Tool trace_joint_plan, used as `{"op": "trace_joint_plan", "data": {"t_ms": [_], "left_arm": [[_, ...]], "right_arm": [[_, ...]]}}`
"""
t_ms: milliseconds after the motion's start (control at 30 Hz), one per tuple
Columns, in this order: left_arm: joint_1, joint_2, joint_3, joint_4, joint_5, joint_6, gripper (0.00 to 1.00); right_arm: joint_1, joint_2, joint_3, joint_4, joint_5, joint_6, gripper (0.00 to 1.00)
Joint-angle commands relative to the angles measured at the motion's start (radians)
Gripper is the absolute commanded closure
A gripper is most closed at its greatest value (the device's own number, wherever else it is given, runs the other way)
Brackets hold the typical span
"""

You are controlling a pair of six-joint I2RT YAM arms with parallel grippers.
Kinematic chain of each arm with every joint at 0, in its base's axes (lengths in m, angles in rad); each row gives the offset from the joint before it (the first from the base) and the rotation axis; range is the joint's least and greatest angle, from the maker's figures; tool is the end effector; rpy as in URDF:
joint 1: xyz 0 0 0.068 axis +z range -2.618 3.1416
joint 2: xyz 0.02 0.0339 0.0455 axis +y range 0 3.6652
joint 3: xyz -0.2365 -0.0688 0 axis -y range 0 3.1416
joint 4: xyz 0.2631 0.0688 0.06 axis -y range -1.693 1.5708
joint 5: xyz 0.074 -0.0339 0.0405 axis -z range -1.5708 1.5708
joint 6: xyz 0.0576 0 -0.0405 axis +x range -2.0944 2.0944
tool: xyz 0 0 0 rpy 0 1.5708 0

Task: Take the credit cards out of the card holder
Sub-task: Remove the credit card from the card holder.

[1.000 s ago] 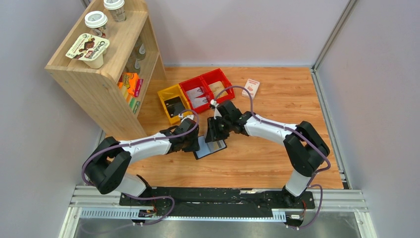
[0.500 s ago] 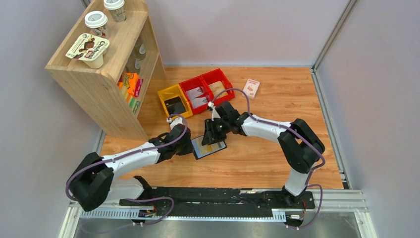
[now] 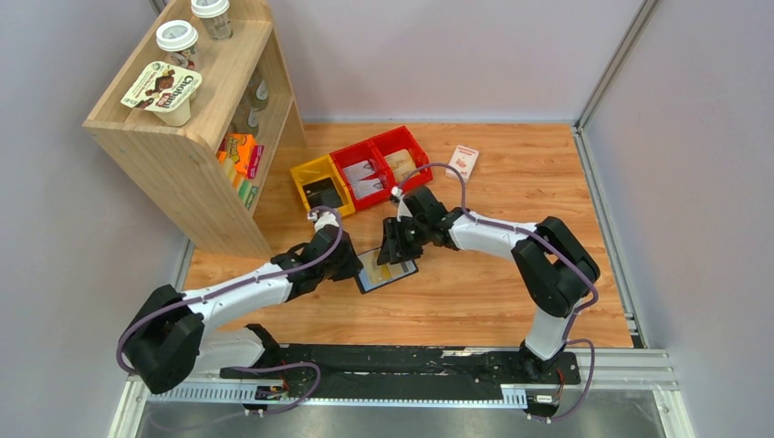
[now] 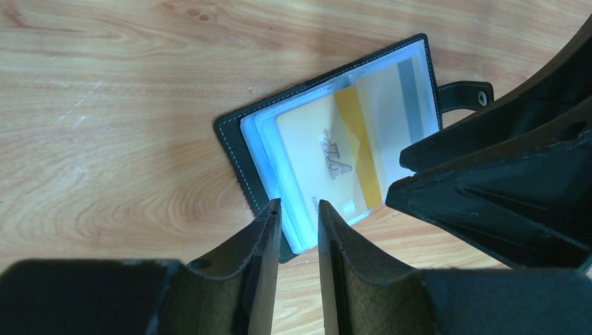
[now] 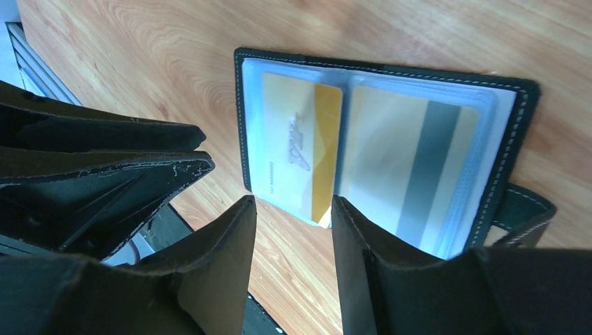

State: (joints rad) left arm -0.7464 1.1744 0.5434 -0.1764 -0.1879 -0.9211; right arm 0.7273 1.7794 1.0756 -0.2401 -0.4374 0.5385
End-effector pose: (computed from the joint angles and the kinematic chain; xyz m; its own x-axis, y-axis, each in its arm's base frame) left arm 0.2032 -0.1733 0.1305 -0.7765 -0.3473 -0.5257 -0.0762 0.8800 -0.4689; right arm 0.2694 0.2725 0.1182 -0.9234 -0.1999 -0.3277 -0.3661 0.7152 0.5953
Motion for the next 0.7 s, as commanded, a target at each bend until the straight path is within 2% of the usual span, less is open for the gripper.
{"op": "trace_joint_plan", "data": {"t_ms": [0, 333, 567, 667], "left_arm": [[0.008, 0.06, 0.041, 0.081, 0.028, 0.025, 0.67], [0.042, 0.186, 0.038, 0.135, 0.08, -0.001, 0.79], [0.048, 0.234, 0.006, 0.138, 0.107, -0.044, 0.8], [0.05, 0.238, -0.007, 0.141, 0.107, -0.058, 0.81]], "right_arm": [[-0.031, 0.023, -0.02, 0.087, -0.067, 0.009, 0.54], [-0.072, 0.097, -0.046, 0.188, -0.173, 0.026, 0.58], [-0.083, 0.141, -0.06, 0.261, -0.251, 0.034, 0.6], [-0.091, 0.146, -0.072, 0.298, -0.285, 0.038, 0.63]]}}
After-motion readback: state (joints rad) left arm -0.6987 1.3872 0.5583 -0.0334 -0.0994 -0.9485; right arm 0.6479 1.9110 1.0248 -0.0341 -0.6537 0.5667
